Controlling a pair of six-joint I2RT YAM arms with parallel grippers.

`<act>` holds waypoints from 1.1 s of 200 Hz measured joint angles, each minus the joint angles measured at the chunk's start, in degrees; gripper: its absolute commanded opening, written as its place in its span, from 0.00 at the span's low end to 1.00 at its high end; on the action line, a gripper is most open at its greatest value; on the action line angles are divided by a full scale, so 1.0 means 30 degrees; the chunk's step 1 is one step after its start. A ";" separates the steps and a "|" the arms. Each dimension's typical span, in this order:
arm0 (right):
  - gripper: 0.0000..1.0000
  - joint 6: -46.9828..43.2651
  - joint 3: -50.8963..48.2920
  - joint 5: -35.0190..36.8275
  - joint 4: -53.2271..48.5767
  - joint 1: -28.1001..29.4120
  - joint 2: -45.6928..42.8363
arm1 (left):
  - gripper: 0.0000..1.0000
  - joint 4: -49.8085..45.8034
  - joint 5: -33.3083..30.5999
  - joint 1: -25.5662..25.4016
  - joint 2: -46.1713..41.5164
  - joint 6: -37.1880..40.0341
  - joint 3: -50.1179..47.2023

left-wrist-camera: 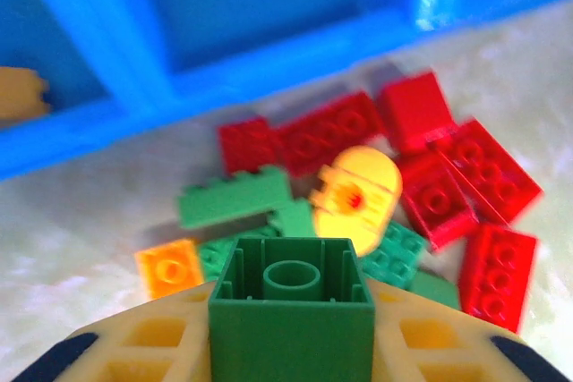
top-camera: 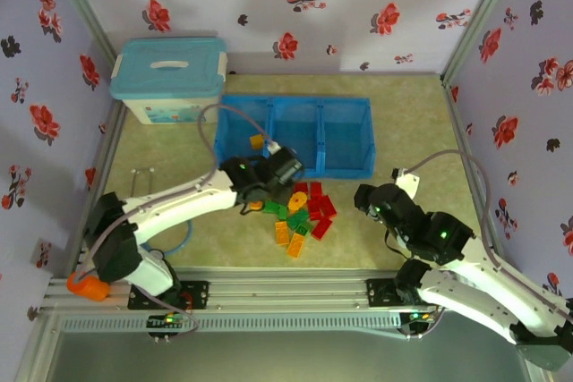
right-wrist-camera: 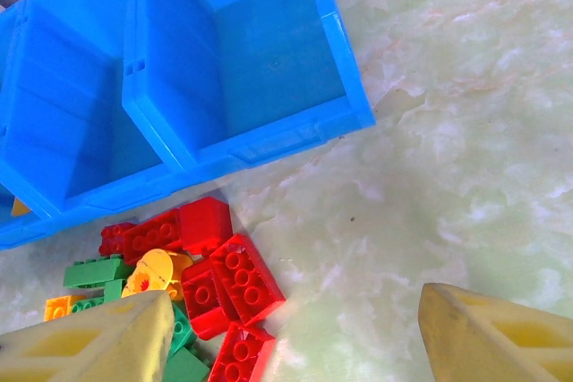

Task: Sort the legos into containers by color
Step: Place the lego in the container.

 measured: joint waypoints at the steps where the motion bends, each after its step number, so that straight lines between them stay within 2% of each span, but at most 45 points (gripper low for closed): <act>1: 0.73 0.0000 0.0000 0.0000 0.0000 0.0000 0.0007 | 0.29 0.0015 -0.0015 0.0153 -0.0066 0.0051 -0.0007; 38: 0.73 0.0000 -0.0044 -0.0138 0.0015 0.0000 0.0342 | 0.29 0.0597 0.0831 0.4182 -0.0729 0.0772 -0.0525; 64: 0.73 0.0000 -0.0102 -0.0459 0.0036 0.0000 0.0736 | 0.28 0.1064 0.1632 0.6273 -0.0459 0.1122 -0.0838; 103: 0.73 0.0007 -0.0481 -0.1064 0.0219 0.0000 0.1100 | 0.28 0.1712 0.2601 0.8153 0.1253 0.1421 -0.0627; 154: 0.73 0.0000 -0.0568 -0.1661 0.0393 0.0000 0.1413 | 0.31 0.1894 0.3242 0.9173 0.3810 0.1749 0.0962; 173: 0.73 0.0007 -0.0634 -0.1894 0.0495 0.0000 0.1530 | 0.40 0.1894 0.3315 0.9318 0.4437 0.1887 0.1596; 206: 0.72 0.0000 -0.0670 -0.2178 0.0641 0.0000 0.1617 | 0.68 0.1829 0.3453 0.9449 0.5020 0.2106 0.2433; 220: 0.73 0.0000 -0.0670 -0.2222 0.0678 0.0000 0.1690 | 0.72 0.1836 0.3526 0.9471 0.4998 0.2076 0.2565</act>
